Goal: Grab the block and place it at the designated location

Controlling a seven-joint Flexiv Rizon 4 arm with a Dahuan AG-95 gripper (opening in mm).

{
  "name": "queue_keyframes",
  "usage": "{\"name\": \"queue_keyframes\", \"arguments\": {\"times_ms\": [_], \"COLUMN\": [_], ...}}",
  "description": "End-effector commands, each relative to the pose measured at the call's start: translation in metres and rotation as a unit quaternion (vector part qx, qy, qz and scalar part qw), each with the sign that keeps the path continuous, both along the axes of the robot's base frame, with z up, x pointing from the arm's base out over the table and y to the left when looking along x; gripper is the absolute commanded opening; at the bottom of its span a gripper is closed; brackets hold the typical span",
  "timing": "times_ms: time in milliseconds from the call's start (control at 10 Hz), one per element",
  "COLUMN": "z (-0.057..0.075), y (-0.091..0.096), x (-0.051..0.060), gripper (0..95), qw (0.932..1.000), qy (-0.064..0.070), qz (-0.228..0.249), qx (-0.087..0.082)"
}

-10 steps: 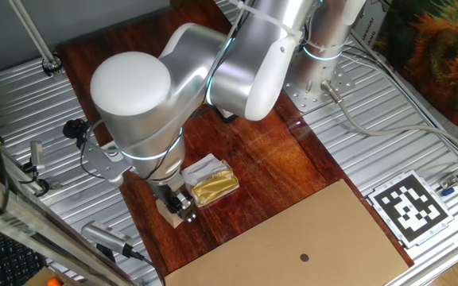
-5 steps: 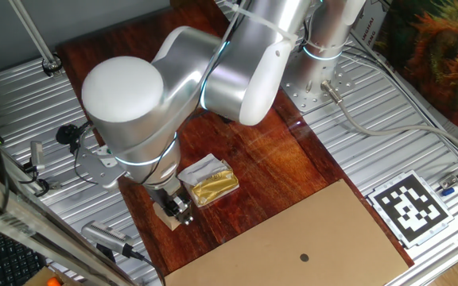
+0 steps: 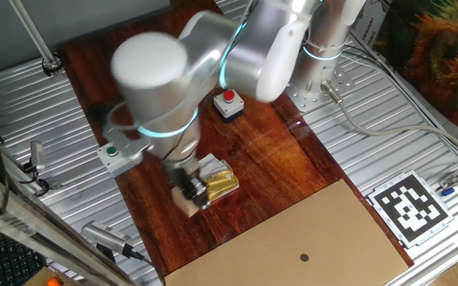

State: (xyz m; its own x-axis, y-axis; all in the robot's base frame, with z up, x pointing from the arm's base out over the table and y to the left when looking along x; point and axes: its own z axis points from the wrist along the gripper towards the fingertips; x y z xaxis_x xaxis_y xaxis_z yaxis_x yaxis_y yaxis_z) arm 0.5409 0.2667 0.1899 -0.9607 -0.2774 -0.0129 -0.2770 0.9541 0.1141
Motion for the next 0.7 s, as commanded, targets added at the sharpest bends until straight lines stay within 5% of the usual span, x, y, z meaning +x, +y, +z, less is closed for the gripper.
{"name": "queue_keyframes", "arguments": {"times_ms": [100, 700], "z": [-0.009, -0.028], "y": [-0.002, 0.009], "x": [-0.023, -0.072], "gripper": [0.0, 0.0], "qw": [1.0, 0.9999], "qy": [-0.008, -0.011], "qz": [-0.002, -0.013], "qx": [0.0, -0.001]}}
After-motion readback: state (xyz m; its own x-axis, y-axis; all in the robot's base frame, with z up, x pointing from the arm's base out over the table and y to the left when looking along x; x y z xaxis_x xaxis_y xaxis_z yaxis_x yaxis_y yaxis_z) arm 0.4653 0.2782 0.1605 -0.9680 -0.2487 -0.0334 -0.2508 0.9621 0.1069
